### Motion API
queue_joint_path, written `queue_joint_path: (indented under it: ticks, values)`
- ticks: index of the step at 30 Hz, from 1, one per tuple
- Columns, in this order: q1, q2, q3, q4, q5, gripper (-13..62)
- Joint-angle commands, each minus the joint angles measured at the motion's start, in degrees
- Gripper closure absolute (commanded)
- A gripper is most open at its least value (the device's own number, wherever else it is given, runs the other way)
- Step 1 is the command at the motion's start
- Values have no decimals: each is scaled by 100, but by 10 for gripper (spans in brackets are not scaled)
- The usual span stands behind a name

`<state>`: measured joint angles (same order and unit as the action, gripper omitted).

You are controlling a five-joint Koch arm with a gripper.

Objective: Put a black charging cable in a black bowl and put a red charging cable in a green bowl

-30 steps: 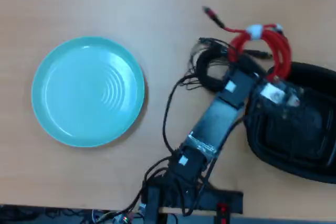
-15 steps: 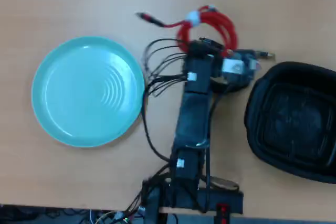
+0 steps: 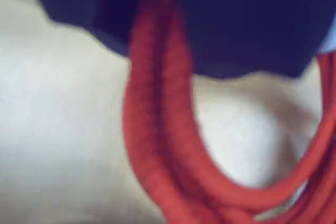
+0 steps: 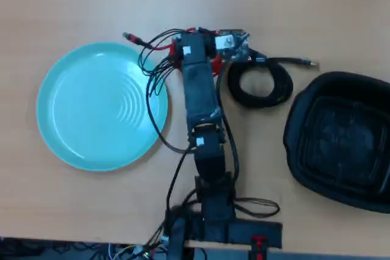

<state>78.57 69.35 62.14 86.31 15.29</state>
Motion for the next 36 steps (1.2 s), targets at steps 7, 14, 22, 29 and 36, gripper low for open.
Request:
queue_joint_path:
  ticks: [7, 14, 22, 29, 36]
  values:
    - [-53, -281, -1811, -272, 79, 301]
    - [0, -352, -1705, -88, 105, 216]
    - [1459, -352, -694, 993, -26, 215]
    - [2461, -220, -316, 1063, -439, 215]
    - [2584, 1230, 1090, 1072, -396, 210]
